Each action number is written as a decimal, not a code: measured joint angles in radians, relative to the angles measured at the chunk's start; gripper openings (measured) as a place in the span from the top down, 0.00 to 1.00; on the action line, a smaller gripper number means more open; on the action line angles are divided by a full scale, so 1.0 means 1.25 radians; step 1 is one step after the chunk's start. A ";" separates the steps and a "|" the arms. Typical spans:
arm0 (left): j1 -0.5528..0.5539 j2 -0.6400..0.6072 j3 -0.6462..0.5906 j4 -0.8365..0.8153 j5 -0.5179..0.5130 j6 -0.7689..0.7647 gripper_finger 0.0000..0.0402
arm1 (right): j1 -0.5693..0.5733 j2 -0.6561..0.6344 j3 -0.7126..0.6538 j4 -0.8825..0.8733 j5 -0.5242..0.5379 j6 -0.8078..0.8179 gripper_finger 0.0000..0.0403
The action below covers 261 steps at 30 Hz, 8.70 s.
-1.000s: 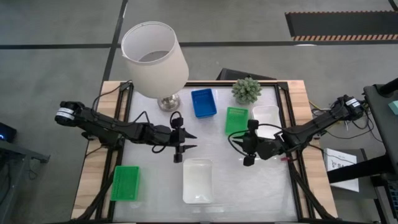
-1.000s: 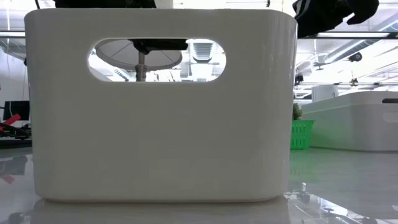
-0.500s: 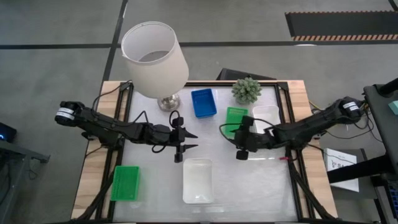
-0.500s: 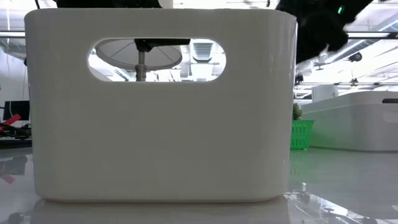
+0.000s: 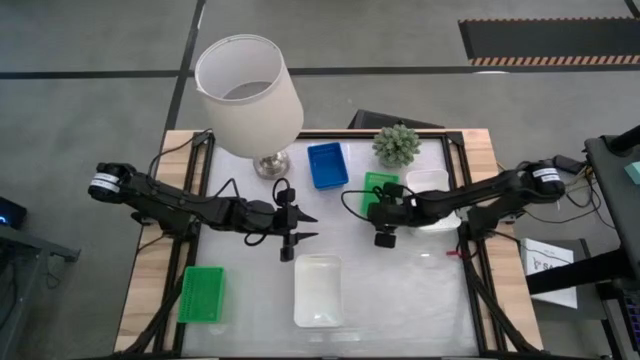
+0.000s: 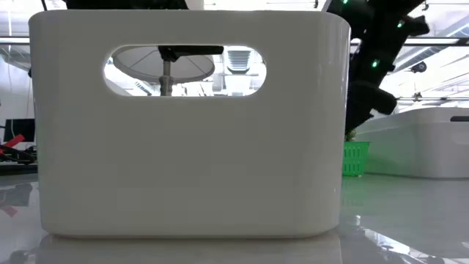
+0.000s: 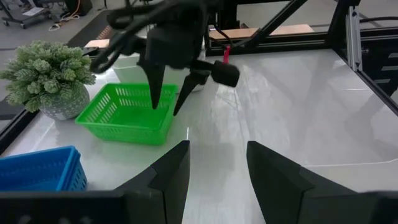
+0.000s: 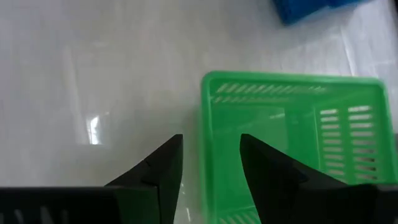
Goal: Stack baskets by color
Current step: Stack the top green bin on the stacked green bins, then stack the bottom white bin on the stacked white bins
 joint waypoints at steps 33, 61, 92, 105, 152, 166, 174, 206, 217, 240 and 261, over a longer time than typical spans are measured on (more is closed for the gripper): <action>0.000 0.000 0.007 0.141 0.072 0.294 0.64 | 0.049 -0.003 0.211 0.005 -0.318 -0.312 0.98; 0.027 0.258 0.072 0.426 0.116 0.312 0.64 | 0.049 0.004 0.229 0.083 -0.180 -0.257 0.98; 0.032 0.276 0.069 0.203 -0.149 0.288 0.99 | 0.049 0.111 0.237 0.119 -0.080 -0.231 0.88; -0.103 0.147 0.074 0.136 -0.253 0.294 1.00 | 0.050 -0.059 0.240 0.125 -0.256 -0.288 0.56; -0.666 0.127 0.536 -1.173 -0.066 -0.676 1.00 | 0.049 -0.315 0.050 0.314 -0.306 -0.303 0.54; -0.794 0.132 0.530 -1.262 0.123 -1.067 1.00 | 0.049 -0.302 0.042 0.322 -0.305 -0.309 0.54; -0.802 0.135 0.471 -1.237 0.170 -1.178 0.97 | 0.049 -0.301 0.042 0.321 -0.305 -0.308 0.54; -0.548 0.135 0.429 -1.061 -0.137 -0.818 0.65 | 0.049 -0.300 0.041 0.283 -0.307 -0.279 0.54; -0.363 0.145 0.377 -0.864 -0.225 -0.330 0.65 | 0.049 -0.297 0.015 0.238 -0.307 -0.154 0.54; -0.352 0.143 0.171 -0.662 -0.412 -0.095 0.65 | 0.273 -0.045 0.174 0.221 -0.118 0.066 0.62; -0.401 0.142 0.127 -0.574 -0.511 -0.299 0.65 | 0.387 0.399 0.587 0.045 -0.098 0.063 0.49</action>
